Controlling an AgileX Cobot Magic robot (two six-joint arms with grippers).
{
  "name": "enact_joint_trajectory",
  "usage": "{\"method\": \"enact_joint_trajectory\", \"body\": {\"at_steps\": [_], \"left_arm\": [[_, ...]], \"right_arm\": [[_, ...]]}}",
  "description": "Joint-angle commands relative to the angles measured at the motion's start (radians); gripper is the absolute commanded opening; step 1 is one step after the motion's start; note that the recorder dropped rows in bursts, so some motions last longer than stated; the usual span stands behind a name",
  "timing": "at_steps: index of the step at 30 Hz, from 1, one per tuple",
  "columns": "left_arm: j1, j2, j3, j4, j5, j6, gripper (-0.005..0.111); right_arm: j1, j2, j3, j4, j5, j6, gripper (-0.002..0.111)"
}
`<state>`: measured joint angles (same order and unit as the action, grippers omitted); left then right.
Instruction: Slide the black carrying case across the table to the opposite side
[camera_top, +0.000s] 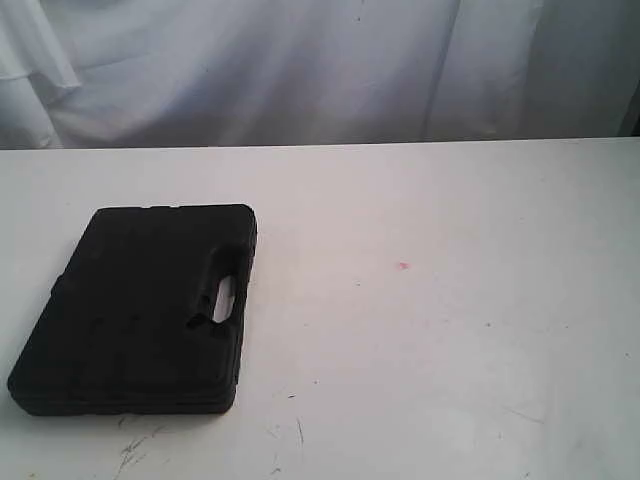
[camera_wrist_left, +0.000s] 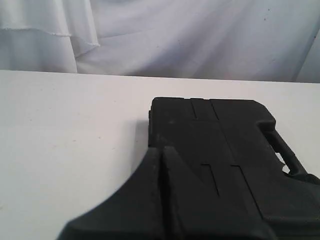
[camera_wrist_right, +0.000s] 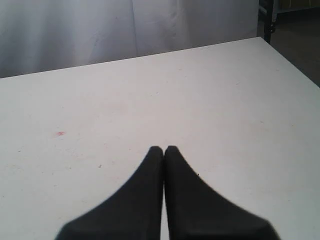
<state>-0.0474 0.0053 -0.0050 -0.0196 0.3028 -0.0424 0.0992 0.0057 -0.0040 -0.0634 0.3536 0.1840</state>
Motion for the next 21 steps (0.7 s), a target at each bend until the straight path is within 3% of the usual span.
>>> {"method": "enact_joint_trajectory", "body": {"at_steps": [1, 3, 12, 21], "left_arm": [[-0.004, -0.005, 0.005, 0.004, -0.015, -0.001, 0.000], [-0.004, -0.005, 0.005, 0.004, -0.041, -0.001, 0.000], [-0.004, -0.005, 0.005, -0.053, -0.428, -0.005, 0.000], [-0.004, -0.005, -0.039, -0.053, -0.444, -0.142, 0.000]], "right_arm": [[0.003, -0.006, 0.004, 0.002, -0.002, -0.003, 0.000], [0.003, -0.006, 0.004, 0.002, -0.002, -0.003, 0.000], [0.003, -0.006, 0.004, 0.002, -0.002, -0.001, 0.000], [0.003, -0.006, 0.004, 0.002, -0.002, -0.001, 0.000]]}}
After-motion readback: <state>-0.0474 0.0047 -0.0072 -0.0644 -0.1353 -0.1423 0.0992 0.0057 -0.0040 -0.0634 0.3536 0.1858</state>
